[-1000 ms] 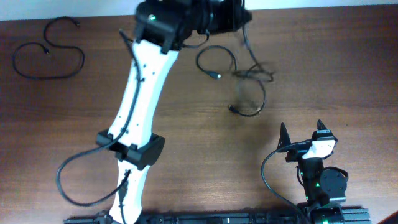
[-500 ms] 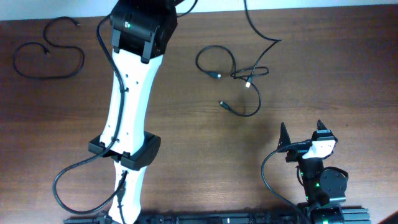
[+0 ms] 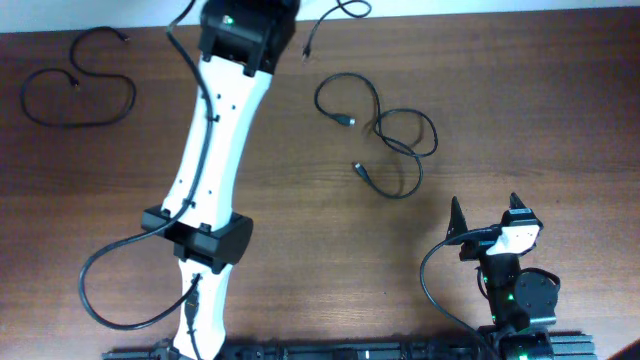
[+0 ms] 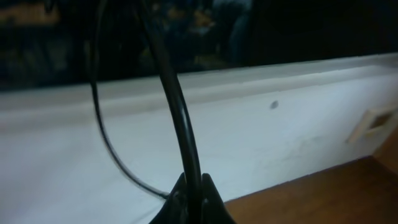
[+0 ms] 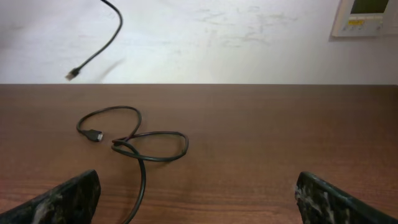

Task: Untangle cables
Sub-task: 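Pull the held cable to the left side and lay it down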

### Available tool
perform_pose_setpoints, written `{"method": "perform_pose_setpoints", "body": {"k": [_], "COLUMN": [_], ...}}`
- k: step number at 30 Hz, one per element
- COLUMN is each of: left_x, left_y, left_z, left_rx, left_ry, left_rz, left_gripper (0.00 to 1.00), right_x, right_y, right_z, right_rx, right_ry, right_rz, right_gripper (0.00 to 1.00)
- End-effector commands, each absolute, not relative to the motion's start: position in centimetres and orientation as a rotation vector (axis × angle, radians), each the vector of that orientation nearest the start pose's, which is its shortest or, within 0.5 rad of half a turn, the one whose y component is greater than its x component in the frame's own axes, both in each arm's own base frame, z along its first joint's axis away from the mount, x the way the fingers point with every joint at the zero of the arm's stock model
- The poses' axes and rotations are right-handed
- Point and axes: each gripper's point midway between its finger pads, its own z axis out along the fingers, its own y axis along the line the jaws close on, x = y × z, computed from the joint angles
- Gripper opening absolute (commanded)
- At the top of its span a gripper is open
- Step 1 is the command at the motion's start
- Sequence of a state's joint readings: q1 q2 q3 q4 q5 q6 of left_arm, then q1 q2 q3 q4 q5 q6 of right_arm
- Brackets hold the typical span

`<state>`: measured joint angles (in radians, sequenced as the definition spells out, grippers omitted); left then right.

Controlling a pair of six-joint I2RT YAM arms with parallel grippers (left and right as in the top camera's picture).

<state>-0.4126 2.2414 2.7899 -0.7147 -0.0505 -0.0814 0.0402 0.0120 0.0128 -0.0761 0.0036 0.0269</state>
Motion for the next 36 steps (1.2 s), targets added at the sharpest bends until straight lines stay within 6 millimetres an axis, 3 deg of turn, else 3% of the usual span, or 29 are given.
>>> {"method": "perform_pose_setpoints", "body": {"k": [1, 4, 7, 8, 12, 21, 26, 30, 36], "left_x": [55.7, 55.9, 55.1, 54.4, 51.0, 43.2, 38.1, 35.7, 33.2], "left_y": [-15.5, -5.5, 2.3, 5.9, 13.8, 23.7, 27.6, 29.5, 32.1], "left_z": [47.4, 43.4, 41.3, 40.4, 37.6, 33.7, 31.8, 29.8, 22.9], "left_rx": [-0.095, -0.456, -0.721, -0.842, -1.132, -1.728, -1.972, -2.07, -2.288], "left_ry": [1.759, 1.86, 1.869, 1.862, 1.858, 1.636, 1.523, 1.526, 1.507], "left_rz": [-0.272, -0.099, -0.045, -0.024, 0.055, 0.099, 0.171, 0.242, 0.352], "left_gripper": [0.0, 0.0, 0.0, 0.0, 0.0, 0.0, 0.0, 0.0, 0.02], "right_x": [24.6, 24.6, 24.6, 24.6, 24.6, 24.6, 24.6, 24.6, 24.6], "right_y": [0.9, 0.9, 0.9, 0.9, 0.9, 0.9, 0.9, 0.9, 0.9], "right_z": [15.5, 15.5, 15.5, 15.5, 15.5, 15.5, 15.5, 15.5, 15.5], "right_rx": [-0.003, -0.003, -0.003, -0.003, -0.003, -0.003, -0.003, -0.003, -0.003], "right_ry": [1.652, 1.652, 1.652, 1.652, 1.652, 1.652, 1.652, 1.652, 1.652], "right_rz": [0.047, 0.047, 0.047, 0.047, 0.047, 0.047, 0.047, 0.047, 0.047], "right_gripper": [0.98, 0.97, 0.98, 0.97, 0.97, 0.97, 0.98, 0.98, 0.98]}}
